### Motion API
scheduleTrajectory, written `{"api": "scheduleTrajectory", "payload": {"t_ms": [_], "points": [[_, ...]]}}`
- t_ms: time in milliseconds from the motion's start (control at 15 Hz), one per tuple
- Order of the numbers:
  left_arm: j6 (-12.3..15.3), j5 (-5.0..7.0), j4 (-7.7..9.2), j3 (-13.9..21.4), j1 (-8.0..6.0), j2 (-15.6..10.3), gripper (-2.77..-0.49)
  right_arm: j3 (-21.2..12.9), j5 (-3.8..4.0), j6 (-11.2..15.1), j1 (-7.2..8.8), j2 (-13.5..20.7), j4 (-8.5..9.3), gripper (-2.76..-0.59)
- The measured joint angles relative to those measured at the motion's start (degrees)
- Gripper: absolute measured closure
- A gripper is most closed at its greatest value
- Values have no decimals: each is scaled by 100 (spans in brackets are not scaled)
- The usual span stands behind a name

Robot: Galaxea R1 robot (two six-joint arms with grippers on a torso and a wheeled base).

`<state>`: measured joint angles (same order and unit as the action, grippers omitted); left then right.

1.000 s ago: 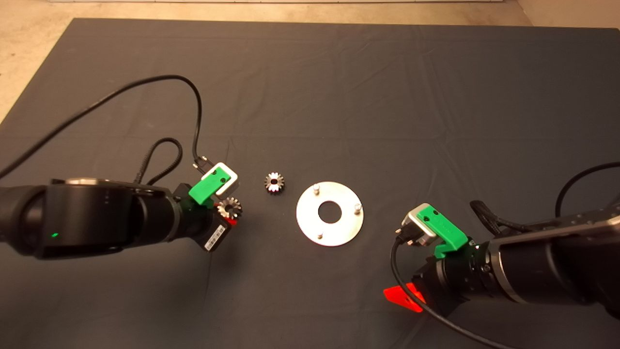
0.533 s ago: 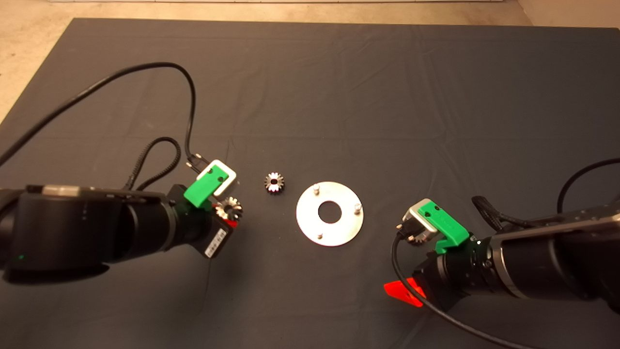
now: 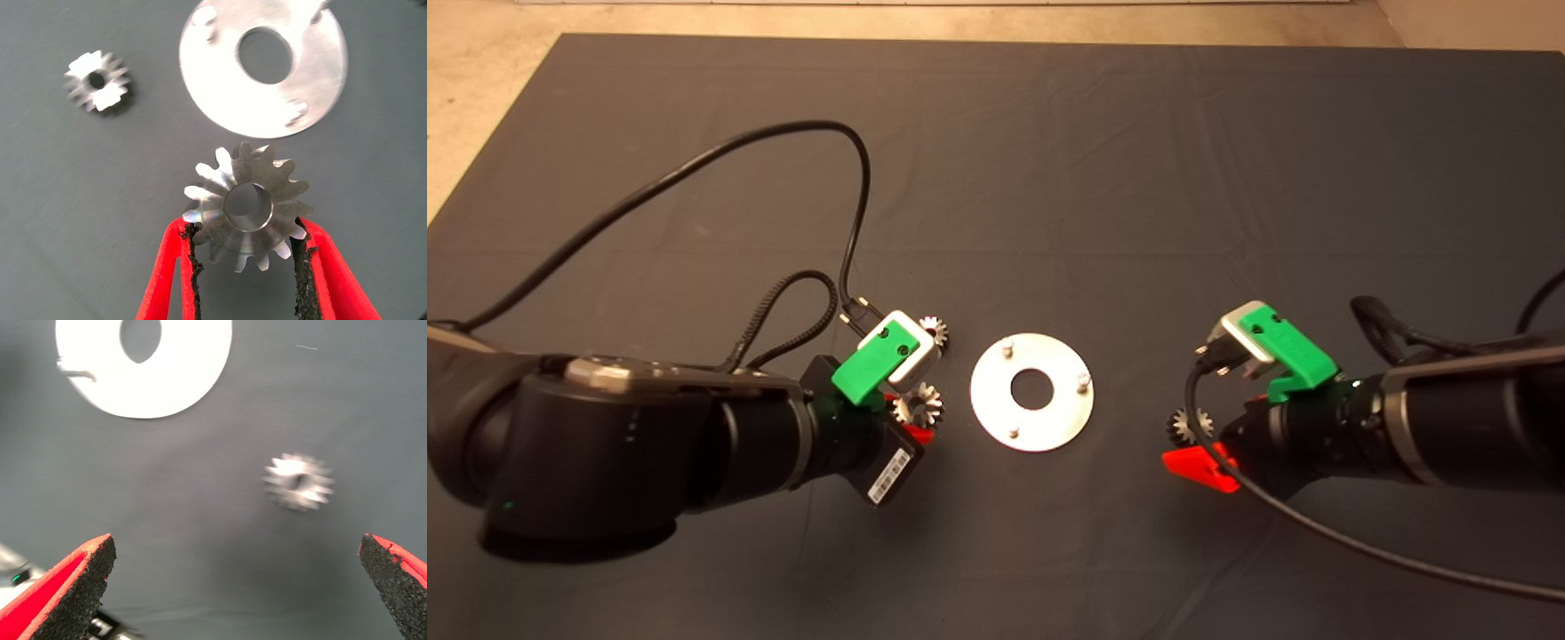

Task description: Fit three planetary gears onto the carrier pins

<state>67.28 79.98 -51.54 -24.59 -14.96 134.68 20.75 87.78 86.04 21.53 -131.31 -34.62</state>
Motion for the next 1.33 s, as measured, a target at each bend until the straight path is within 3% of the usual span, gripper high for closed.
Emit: {"api": "scheduleTrajectory", "payload": {"t_ms": [67,133,267,333,467,667,933,1067,1333], "points": [[0,54,-2,9,-1,109,-62,0,-7,-102,11,180,4,-273],[0,200,0,28,0,218,-62,0,-7,-222,31,367,9,-273],[0,626,0,34,0,576,-62,0,13,-379,83,676,9,-273],[2,692,0,34,0,758,-62,2,11,-462,113,766,9,-273],[6,678,0,28,0,945,-62,2,4,-573,118,959,11,-273],[27,752,6,-195,5,1069,-62,2,2,-752,129,1275,11,-273],[24,745,6,-464,5,1162,-62,2,17,-873,123,1500,11,-273],[20,749,6,-586,7,1233,-62,2,-2,-912,36,1500,11,-273],[16,742,6,-637,18,1330,-62,0,0,-934,-296,1530,15,-273]]}}
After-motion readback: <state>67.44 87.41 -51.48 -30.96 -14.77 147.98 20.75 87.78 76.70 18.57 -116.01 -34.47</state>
